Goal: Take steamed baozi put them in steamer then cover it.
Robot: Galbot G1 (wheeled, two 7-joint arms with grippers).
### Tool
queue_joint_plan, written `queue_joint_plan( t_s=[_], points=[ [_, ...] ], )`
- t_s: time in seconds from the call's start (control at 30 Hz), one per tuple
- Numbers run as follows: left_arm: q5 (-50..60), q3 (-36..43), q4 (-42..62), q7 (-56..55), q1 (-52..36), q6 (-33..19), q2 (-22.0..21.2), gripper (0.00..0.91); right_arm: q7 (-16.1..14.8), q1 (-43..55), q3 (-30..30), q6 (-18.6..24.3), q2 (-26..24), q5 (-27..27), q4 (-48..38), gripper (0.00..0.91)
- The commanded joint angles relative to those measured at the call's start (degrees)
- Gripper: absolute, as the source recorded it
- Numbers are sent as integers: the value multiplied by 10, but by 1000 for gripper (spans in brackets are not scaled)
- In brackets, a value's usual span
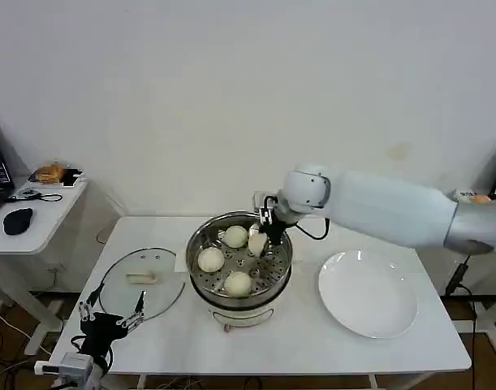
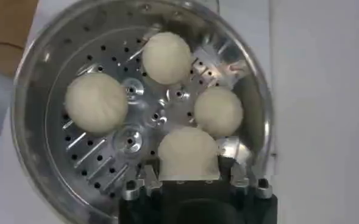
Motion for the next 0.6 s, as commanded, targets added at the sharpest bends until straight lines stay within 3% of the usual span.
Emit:
queue_joint_plan(
  t_s=[0.03,0.27,0.3,0.33,0.6],
  points=[
    [0,-1,4,0,-1,-1,1,907,12,-36,1,-22,21,0,-34,645],
    [-1,0,6,0,-2,-1,1,907,12,-43,5,-22,22,-9,-38,645],
    [-1,0,5,0,-2,-1,1,907,12,-43,6,-21,21,-9,-38,826],
    [-1,0,5,0,-2,-1,1,907,11,-43,6,-21,20,-8,-37,907],
    [-1,2,8,0,-4,-1,-1,907,17,-29,38,-11,-11,2,-1,907]
  ],
)
